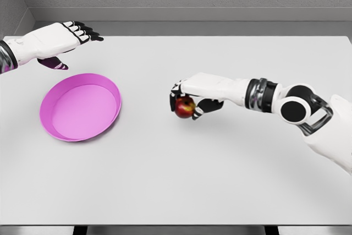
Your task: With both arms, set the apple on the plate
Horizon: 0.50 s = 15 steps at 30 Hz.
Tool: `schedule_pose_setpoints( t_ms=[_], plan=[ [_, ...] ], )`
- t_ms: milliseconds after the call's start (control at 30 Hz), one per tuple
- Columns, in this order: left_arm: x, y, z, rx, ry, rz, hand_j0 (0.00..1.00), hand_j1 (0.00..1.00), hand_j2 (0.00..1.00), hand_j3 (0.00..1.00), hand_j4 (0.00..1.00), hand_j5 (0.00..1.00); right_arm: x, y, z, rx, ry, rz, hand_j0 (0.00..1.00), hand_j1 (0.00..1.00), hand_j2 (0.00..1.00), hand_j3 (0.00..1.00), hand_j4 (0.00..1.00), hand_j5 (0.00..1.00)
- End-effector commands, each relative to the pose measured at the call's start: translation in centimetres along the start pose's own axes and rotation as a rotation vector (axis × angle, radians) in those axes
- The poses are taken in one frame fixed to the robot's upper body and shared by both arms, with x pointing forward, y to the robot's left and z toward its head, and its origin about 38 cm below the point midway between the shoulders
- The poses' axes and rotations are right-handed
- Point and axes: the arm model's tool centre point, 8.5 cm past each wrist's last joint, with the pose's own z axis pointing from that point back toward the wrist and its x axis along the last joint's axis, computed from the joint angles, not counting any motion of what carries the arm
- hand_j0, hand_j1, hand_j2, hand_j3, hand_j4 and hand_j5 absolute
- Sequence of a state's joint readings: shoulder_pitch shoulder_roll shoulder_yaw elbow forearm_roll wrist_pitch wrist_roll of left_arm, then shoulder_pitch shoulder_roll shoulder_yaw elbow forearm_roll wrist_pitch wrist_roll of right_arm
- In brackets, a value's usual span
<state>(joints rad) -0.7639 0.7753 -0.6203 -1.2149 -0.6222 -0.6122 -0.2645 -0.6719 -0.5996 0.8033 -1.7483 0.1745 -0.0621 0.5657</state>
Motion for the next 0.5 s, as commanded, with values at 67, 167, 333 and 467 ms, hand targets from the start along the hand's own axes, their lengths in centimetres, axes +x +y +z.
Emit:
schedule_pose_setpoints(
  t_ms=[67, 167, 333, 467],
  plan=[
    [-0.04, 0.05, 0.04, 0.004, 0.001, 0.004, 1.00, 1.00, 1.00, 1.00, 1.00, 1.00, 0.65, -0.01, -0.78, -0.001, -0.022, -0.005, 0.43, 0.43, 0.43, 0.43, 0.43, 0.43],
    [0.00, 0.05, -0.01, 0.005, 0.000, 0.005, 1.00, 1.00, 1.00, 1.00, 1.00, 1.00, 0.66, 0.03, -0.85, 0.000, -0.020, -0.008, 0.51, 0.51, 0.51, 0.51, 0.51, 0.51],
    [0.00, 0.05, -0.01, 0.005, 0.000, 0.005, 1.00, 1.00, 1.00, 1.00, 1.00, 1.00, 0.52, 0.04, -0.81, 0.000, -0.009, -0.013, 1.00, 1.00, 1.00, 1.00, 1.00, 1.00],
    [0.06, 0.20, -0.06, 0.009, -0.002, 0.004, 1.00, 1.00, 1.00, 1.00, 1.00, 1.00, 0.45, 0.11, -0.72, 0.002, -0.007, -0.013, 1.00, 1.00, 1.00, 1.00, 1.00, 1.00]
  ],
)
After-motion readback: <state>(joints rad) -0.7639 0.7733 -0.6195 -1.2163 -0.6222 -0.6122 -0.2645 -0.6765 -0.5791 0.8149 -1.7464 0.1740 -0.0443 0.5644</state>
